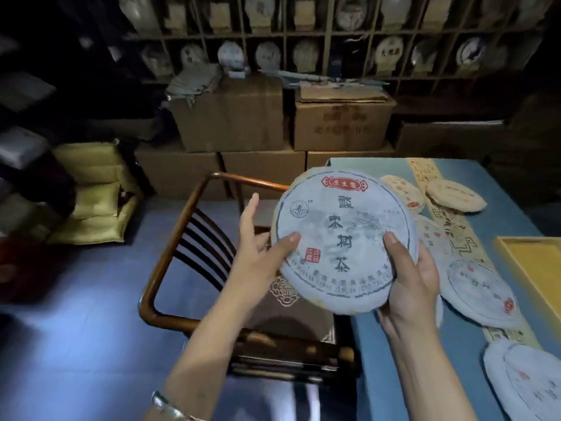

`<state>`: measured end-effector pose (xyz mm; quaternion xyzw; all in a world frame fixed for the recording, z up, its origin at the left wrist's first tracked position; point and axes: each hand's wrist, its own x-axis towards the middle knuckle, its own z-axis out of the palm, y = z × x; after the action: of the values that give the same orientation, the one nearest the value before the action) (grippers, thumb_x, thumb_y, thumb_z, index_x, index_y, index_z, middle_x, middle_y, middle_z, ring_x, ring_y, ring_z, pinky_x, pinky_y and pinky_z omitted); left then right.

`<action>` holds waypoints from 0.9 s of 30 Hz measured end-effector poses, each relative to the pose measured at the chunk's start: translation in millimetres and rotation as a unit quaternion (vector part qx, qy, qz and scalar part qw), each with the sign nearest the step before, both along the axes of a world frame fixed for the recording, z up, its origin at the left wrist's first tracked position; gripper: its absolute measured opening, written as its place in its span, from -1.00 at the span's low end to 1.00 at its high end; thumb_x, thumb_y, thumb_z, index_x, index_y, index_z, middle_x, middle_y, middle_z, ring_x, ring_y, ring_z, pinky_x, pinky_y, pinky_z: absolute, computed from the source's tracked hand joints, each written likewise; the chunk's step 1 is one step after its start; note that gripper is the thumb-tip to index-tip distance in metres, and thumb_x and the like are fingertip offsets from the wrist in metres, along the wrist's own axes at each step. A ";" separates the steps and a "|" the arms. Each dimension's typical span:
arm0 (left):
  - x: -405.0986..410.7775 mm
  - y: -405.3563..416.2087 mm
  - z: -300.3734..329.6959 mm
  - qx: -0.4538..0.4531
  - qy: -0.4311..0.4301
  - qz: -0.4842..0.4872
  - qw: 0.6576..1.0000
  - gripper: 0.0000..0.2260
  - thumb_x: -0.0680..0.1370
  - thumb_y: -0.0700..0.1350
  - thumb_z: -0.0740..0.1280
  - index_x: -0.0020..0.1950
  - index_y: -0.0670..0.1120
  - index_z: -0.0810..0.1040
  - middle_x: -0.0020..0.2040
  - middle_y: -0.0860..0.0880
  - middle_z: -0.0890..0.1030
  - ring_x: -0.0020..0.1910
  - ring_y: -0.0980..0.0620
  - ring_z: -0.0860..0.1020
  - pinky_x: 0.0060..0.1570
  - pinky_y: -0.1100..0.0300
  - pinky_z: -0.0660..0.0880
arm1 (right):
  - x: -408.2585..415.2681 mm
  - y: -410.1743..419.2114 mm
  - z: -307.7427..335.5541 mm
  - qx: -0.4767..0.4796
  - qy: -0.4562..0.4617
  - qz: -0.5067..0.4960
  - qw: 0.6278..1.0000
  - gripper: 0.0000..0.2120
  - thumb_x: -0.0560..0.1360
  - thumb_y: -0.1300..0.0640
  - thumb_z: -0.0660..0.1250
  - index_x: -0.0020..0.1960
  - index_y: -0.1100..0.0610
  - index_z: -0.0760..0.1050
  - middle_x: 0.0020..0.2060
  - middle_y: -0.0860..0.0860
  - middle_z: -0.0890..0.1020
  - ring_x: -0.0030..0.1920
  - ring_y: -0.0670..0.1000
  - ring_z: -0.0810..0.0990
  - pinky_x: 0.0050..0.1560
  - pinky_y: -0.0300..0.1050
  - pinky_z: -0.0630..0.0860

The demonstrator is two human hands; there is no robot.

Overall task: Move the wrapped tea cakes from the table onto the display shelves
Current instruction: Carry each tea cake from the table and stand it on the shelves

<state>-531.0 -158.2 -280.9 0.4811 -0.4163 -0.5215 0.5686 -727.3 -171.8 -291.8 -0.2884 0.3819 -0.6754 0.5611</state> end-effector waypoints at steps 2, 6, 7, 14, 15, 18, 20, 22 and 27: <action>40.1 6.4 20.2 -0.017 -0.019 0.058 0.998 -0.22 0.32 0.22 0.42 0.47 0.30 0.14 -0.05 0.15 0.72 -0.05 0.20 0.68 -0.24 0.30 0.57 | 39.5 -11.1 22.4 -0.046 0.021 -0.003 0.999 -0.69 0.53 0.18 0.40 0.27 0.13 0.56 0.13 0.10 0.70 0.14 0.10 0.68 -0.02 -0.08 0.64; 125.3 25.3 50.5 -0.051 0.021 0.072 0.996 -0.28 0.32 0.17 0.55 0.39 0.35 0.28 0.08 0.09 0.70 0.05 0.06 0.68 -0.22 0.14 0.64 | 137.8 -19.4 64.5 -0.125 0.073 0.009 0.989 -0.72 0.48 0.08 0.44 0.18 0.05 0.59 0.07 0.08 0.71 0.10 0.13 0.69 -0.03 -0.01 0.66; 147.6 30.8 55.1 -0.059 0.028 0.072 0.995 -0.31 0.32 0.13 0.55 0.36 0.38 0.31 0.14 0.07 0.68 0.09 0.02 0.67 -0.21 0.09 0.64 | 165.9 -19.0 72.5 -0.138 0.075 0.027 0.987 -0.71 0.47 0.06 0.45 0.18 0.04 0.59 0.08 0.08 0.71 0.11 0.14 0.68 0.02 0.04 0.66; 321.2 71.3 73.4 -0.191 0.036 0.154 0.969 -0.35 0.38 -0.03 0.58 0.41 0.05 0.42 0.30 -0.13 0.59 0.24 -0.18 0.59 -0.12 0.06 0.64 | 371.1 -0.5 97.4 -0.184 0.042 0.202 0.961 -0.64 0.46 -0.03 0.46 0.23 0.00 0.57 0.13 0.10 0.69 0.14 0.14 0.68 0.04 0.09 0.65; 344.3 76.8 77.0 -0.217 0.030 0.165 0.962 -0.38 0.41 -0.08 0.56 0.42 0.05 0.41 0.33 -0.13 0.57 0.28 -0.17 0.56 -0.02 0.01 0.62 | 396.3 2.3 99.6 -0.178 0.027 0.226 0.957 -0.66 0.46 -0.01 0.46 0.22 -0.02 0.57 0.13 0.09 0.69 0.14 0.13 0.68 0.02 0.04 0.66; 403.5 88.5 88.1 -0.259 0.019 0.209 0.943 -0.39 0.43 -0.19 0.52 0.43 -0.01 0.40 0.33 -0.16 0.56 0.30 -0.17 0.54 0.09 0.01 0.58 | 459.8 2.9 110.7 -0.174 0.052 0.275 0.944 -0.72 0.47 -0.05 0.42 0.17 -0.13 0.56 0.11 0.01 0.70 0.13 0.06 0.68 0.05 0.04 0.65; 436.0 92.8 95.4 -0.274 0.017 0.246 0.930 -0.37 0.42 -0.22 0.51 0.45 -0.06 0.37 0.33 -0.16 0.56 0.31 -0.17 0.53 0.11 0.03 0.57 | 492.5 -1.8 120.2 -0.161 0.099 0.290 0.938 -0.63 0.42 -0.18 0.38 0.21 -0.18 0.52 0.11 -0.07 0.70 0.13 0.00 0.68 0.10 0.09 0.63; 464.4 94.7 104.1 -0.283 0.010 0.289 0.915 -0.36 0.41 -0.19 0.53 0.44 -0.02 0.37 0.33 -0.11 0.57 0.31 -0.12 0.54 0.11 0.06 0.57 | 519.4 -6.6 125.8 -0.142 0.124 0.324 0.927 -0.34 0.32 -0.33 0.38 0.38 -0.19 0.38 0.12 -0.17 0.66 0.09 -0.05 0.69 -0.03 -0.03 0.66; 516.1 83.0 113.0 -0.288 0.008 0.325 0.901 -0.31 0.36 -0.16 0.58 0.42 0.06 0.38 0.30 -0.08 0.59 0.27 -0.09 0.57 0.10 -0.01 0.59 | 583.4 -2.8 124.8 -0.190 0.101 0.386 0.897 -0.20 0.28 -0.25 0.49 0.42 -0.39 0.19 0.11 -0.25 0.66 0.12 -0.01 0.69 -0.04 0.08 0.68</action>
<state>-14.9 -75.3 -167.9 0.4008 -0.3639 -0.1689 0.8236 -143.9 -174.6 -166.9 -0.5810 0.1591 -0.4327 0.6707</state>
